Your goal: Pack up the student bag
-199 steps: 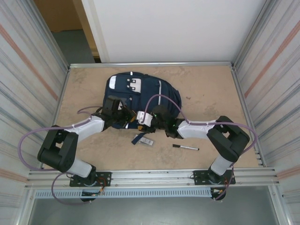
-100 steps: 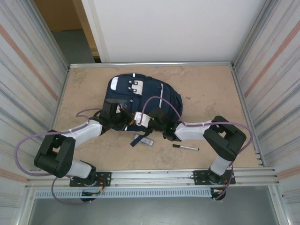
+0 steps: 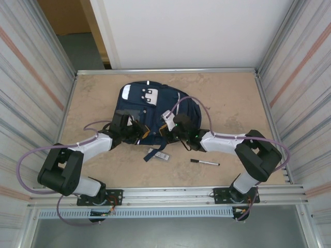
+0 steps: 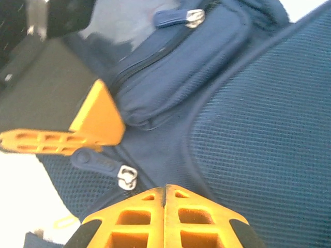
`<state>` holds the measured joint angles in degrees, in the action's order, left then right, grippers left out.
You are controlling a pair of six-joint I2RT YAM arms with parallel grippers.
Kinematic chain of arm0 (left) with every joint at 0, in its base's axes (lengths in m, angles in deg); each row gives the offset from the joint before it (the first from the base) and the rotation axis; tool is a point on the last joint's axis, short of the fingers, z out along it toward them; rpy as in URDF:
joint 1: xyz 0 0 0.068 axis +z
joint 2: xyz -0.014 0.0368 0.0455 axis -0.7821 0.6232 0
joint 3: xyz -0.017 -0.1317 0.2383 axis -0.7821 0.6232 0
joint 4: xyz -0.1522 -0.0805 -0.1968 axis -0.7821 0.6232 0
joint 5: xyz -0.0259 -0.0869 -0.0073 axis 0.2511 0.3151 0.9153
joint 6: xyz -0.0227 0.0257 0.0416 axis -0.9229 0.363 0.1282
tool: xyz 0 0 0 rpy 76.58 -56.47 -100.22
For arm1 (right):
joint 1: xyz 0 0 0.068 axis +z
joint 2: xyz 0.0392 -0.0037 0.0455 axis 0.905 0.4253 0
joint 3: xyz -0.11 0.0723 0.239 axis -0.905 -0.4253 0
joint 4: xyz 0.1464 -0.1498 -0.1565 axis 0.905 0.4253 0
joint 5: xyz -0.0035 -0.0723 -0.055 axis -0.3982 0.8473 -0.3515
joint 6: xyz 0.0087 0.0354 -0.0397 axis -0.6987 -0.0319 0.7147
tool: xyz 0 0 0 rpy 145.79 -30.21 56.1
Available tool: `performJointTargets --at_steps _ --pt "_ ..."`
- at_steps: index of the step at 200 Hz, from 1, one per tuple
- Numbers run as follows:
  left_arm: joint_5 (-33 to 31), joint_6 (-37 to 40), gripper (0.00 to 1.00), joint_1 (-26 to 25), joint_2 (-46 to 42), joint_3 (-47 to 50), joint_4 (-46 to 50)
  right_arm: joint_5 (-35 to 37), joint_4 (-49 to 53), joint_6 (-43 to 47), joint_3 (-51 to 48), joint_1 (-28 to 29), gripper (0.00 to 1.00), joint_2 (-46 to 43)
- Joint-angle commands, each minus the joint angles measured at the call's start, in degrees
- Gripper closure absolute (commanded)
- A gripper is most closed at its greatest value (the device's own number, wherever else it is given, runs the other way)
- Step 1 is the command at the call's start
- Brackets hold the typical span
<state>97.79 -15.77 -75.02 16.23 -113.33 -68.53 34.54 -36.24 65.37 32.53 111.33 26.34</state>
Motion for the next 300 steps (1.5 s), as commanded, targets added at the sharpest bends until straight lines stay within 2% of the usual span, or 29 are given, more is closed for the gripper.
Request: performJointTargets --at_steps 1,16,29,36,49,57,66,74,94,116,133,151,166,192,212,241,274,300 --pt "0.9 0.0 1.00 0.2 -1.6 0.8 -0.2 -3.4 1.3 -13.4 -1.4 0.3 0.94 -2.7" --pt "1.3 0.8 1.00 0.1 -1.1 0.0 0.3 -2.4 0.2 -16.7 -2.6 0.3 0.80 -3.0" --pt "1.3 0.5 1.00 -0.4 -0.9 -0.6 0.6 -1.9 0.6 -11.6 -3.0 1.2 0.76 -4.0" --pt "1.5 -0.2 1.00 -0.7 -0.7 -0.7 0.6 0.2 2.5 -4.6 -2.5 2.7 0.73 -5.0" --pt "2.4 -0.8 1.00 -1.4 -0.5 -1.1 0.2 4.7 3.2 11.5 -2.9 7.1 0.60 -6.3" --pt "2.7 -0.7 1.00 -1.8 -0.6 -1.5 0.7 4.8 2.8 21.8 -3.5 8.8 0.55 -6.3" --pt "2.3 -0.6 1.00 -2.6 -1.0 -1.9 2.2 3.5 2.8 31.0 -3.7 9.3 0.53 -5.7" --pt "1.6 -0.7 1.00 -3.3 -1.4 -2.0 2.9 4.7 1.8 35.6 -3.6 9.3 0.52 -4.7" --pt "0.8 -1.4 1.00 -4.5 -2.6 -1.6 3.0 9.4 -3.0 41.9 -2.9 9.1 0.51 -1.4" --pt "0.2 -1.7 1.00 -5.2 -3.8 -0.9 3.2 10.3 -7.4 45.9 -2.3 8.9 0.50 2.3" --pt "-0.8 -3.0 1.00 -5.9 -4.1 0.3 2.0 11.5 -10.5 45.5 -2.1 8.9 0.51 3.6" --pt "0.4 -3.9 1.00 -6.3 -3.5 0.7 0.0 8.8 -13.2 41.8 -2.6 8.4 0.53 4.0" --pt "0.4 -4.8 1.00 -6.9 -3.0 1.2 -1.7 10.3 -16.6 40.4 -3.2 8.9 0.55 4.3" --pt "-0.3 -6.4 1.00 -7.3 -2.0 2.1 -4.2 10.0 -17.4 37.4 -4.2 9.0 0.57 2.8" --pt "-0.4 -6.7 1.00 -7.4 -2.0 2.6 -5.0 10.9 -18.1 35.6 -4.4 8.3 0.66 3.1" --pt "-0.2 -7.2 1.00 -7.5 -2.6 2.9 -5.5 10.6 -18.7 30.9 -5.0 6.5 0.94 2.7" --pt "-2.1 -7.2 1.00 -7.3 -3.4 3.4 -4.1 8.4 -16.5 24.9 -5.6 5.5 1.00 0.5" --pt "-2.6 -8.1 1.00 -6.7 -3.9 4.7 -5.6 8.5 -15.2 9.8 -6.8 1.9 1.00 -1.3"
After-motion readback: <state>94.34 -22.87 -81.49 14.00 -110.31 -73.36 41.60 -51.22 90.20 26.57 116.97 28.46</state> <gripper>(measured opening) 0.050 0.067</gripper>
